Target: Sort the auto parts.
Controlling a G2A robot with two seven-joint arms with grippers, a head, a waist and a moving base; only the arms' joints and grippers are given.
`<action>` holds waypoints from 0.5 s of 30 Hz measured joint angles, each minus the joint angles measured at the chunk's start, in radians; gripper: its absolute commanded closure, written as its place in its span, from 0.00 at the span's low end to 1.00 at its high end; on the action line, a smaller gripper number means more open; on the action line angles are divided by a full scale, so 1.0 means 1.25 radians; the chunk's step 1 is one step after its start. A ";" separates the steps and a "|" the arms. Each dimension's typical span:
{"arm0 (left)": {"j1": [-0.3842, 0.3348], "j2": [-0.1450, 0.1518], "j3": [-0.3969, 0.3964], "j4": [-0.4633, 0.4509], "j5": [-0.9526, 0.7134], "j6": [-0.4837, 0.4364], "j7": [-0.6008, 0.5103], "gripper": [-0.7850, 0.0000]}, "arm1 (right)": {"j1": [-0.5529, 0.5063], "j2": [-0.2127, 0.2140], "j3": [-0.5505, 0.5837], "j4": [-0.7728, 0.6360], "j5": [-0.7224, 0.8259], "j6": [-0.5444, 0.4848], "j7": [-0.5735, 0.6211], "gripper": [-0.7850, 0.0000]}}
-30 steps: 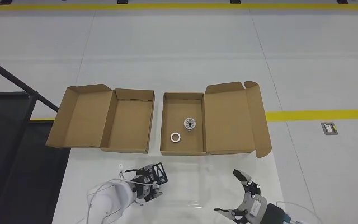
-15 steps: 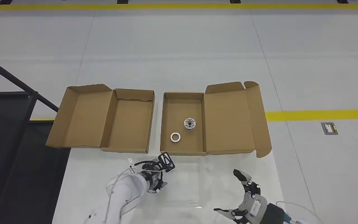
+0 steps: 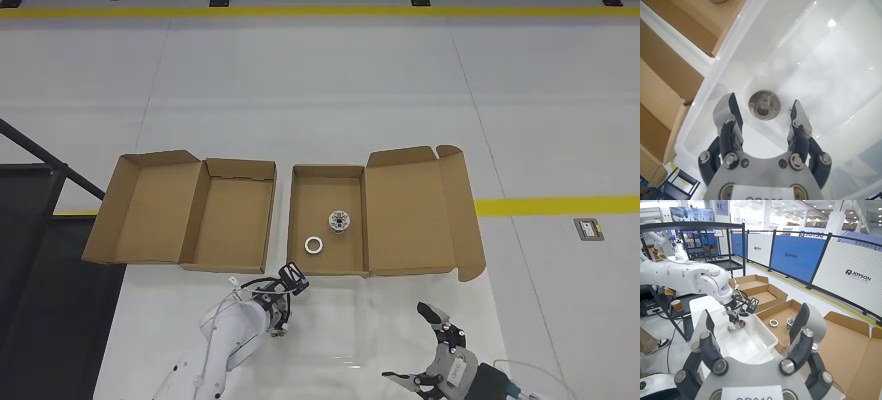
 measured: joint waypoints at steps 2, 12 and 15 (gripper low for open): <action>-0.004 -0.002 0.003 0.006 -0.001 0.004 -0.006 0.40 | 0.000 0.000 0.000 0.000 0.000 0.000 0.000 0.00; -0.019 -0.008 0.014 0.026 0.001 0.017 -0.031 0.57 | 0.000 0.000 0.000 0.000 0.000 0.000 0.000 0.00; -0.022 -0.010 0.016 0.030 0.000 0.018 -0.037 0.69 | 0.000 0.000 0.000 0.000 0.000 0.000 0.000 0.00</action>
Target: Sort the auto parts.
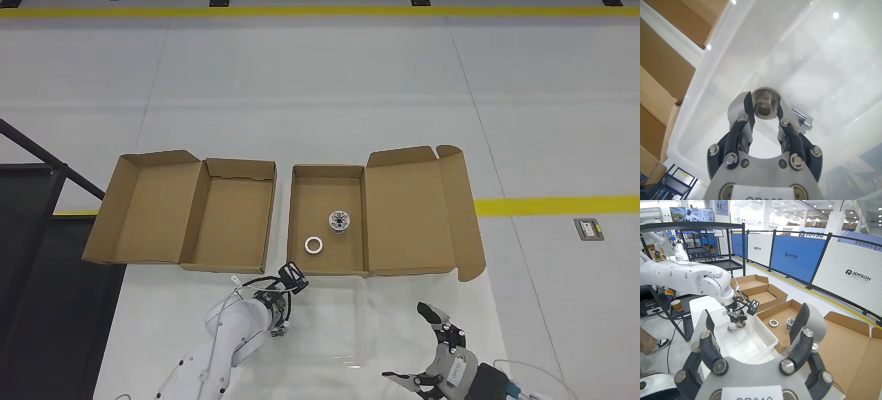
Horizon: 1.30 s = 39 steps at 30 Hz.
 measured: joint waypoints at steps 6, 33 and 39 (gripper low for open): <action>-0.001 -0.002 0.000 0.007 -0.003 0.006 -0.014 0.72 | 0.000 0.000 0.000 0.000 0.000 0.000 0.000 0.00; 0.109 0.019 -0.090 -0.231 -0.105 -0.109 -0.056 1.00 | 0.000 0.000 0.000 0.000 0.000 0.000 0.000 0.00; 0.163 0.034 -0.192 -0.348 -0.230 -0.147 -0.052 1.00 | 0.000 0.000 0.000 0.000 0.000 0.000 0.000 0.00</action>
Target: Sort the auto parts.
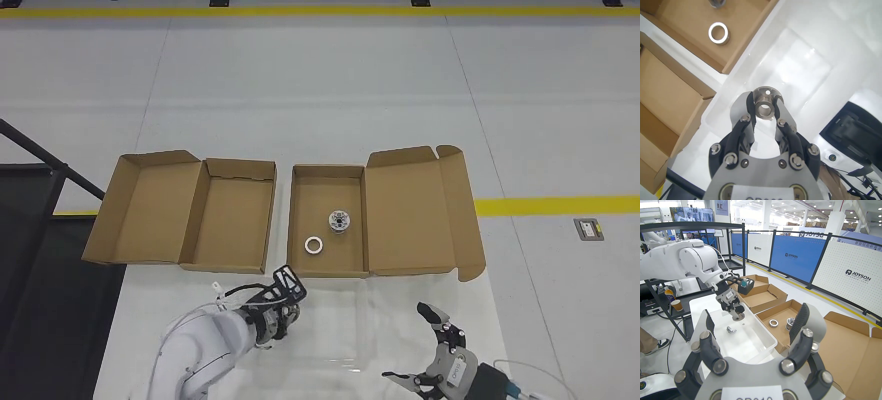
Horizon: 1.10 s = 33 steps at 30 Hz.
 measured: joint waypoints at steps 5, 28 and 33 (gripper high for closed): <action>0.004 0.010 -0.086 -0.031 -0.118 -0.016 0.030 1.00 | 0.000 0.000 0.000 0.000 0.000 0.000 0.000 0.00; -0.126 0.002 -0.109 0.149 -0.077 0.237 0.198 1.00 | 0.000 0.000 0.000 0.000 0.000 0.000 0.000 0.00; -0.267 -0.008 -0.064 0.351 -0.036 0.299 0.238 1.00 | 0.000 0.000 0.000 0.000 0.000 0.000 0.000 0.00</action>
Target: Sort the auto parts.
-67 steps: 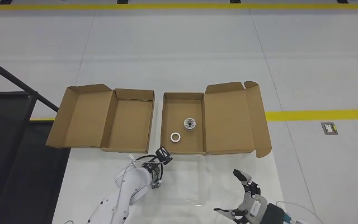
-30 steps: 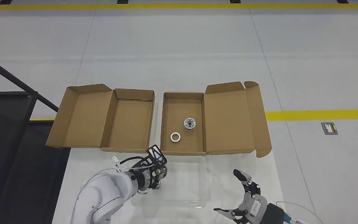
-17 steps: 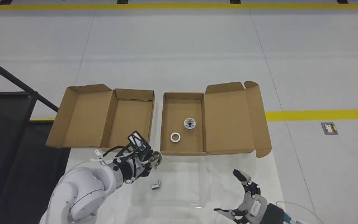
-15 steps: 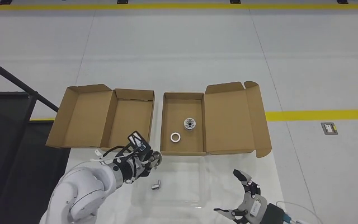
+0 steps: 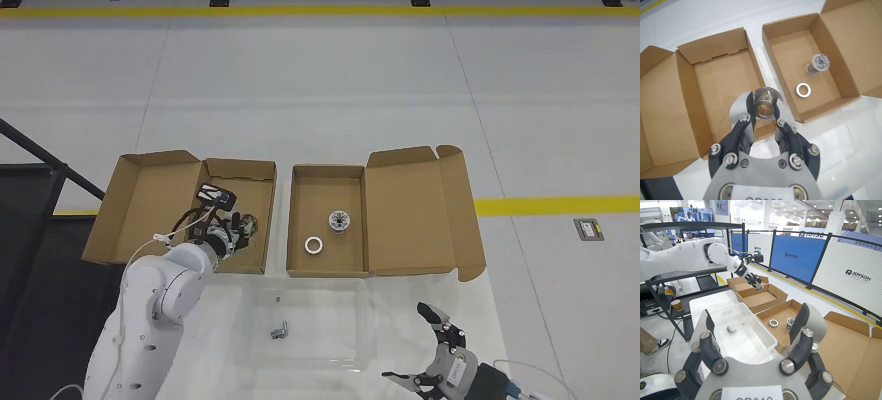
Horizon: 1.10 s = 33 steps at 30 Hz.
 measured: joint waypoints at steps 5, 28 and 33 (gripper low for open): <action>-0.128 -0.012 0.046 0.208 0.050 0.039 0.037 1.00 | 0.000 0.000 0.000 0.000 0.000 0.000 0.000 0.00; -0.344 -0.077 0.190 0.667 0.014 0.027 0.141 0.00 | 0.000 0.000 0.000 0.000 0.000 0.000 0.000 0.00; -0.319 -0.064 0.163 0.575 0.012 0.004 0.120 0.00 | 0.000 0.000 0.000 0.000 0.000 0.000 0.000 0.00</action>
